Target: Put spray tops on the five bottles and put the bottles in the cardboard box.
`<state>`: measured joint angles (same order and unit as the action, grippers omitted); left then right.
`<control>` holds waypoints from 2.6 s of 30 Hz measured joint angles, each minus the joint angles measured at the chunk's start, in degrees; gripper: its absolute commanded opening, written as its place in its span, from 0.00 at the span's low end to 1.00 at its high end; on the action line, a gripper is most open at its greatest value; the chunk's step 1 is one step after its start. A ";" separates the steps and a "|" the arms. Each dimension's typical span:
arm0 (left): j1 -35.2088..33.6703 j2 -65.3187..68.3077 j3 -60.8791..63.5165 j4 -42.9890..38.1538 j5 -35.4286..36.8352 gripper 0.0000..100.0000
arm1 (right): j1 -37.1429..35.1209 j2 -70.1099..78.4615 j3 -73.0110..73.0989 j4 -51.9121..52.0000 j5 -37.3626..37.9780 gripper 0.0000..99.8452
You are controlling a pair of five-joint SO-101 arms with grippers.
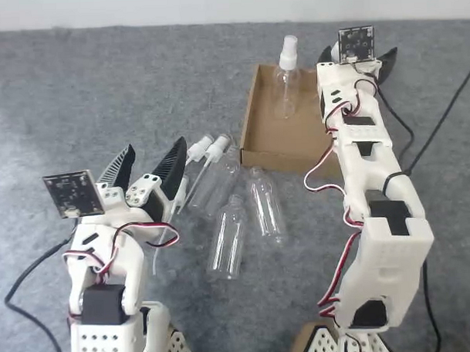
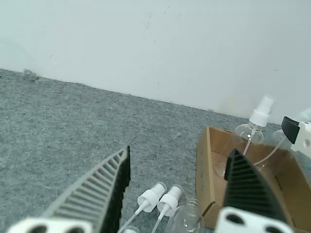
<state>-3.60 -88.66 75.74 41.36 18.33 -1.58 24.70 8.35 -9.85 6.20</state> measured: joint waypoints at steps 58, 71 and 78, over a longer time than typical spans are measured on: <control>0.00 0.00 0.00 0.00 0.00 0.30 | 0.09 -5.27 -2.29 9.41 -3.34 0.57; 0.00 0.00 0.00 0.00 0.00 0.30 | 0.00 -5.36 -2.37 12.84 -3.34 0.66; 0.00 0.00 0.00 0.00 0.00 0.30 | 0.70 -5.36 -2.37 10.29 -4.40 0.66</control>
<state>-3.60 -88.66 75.74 41.36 18.33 -0.88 19.34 5.98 0.44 1.80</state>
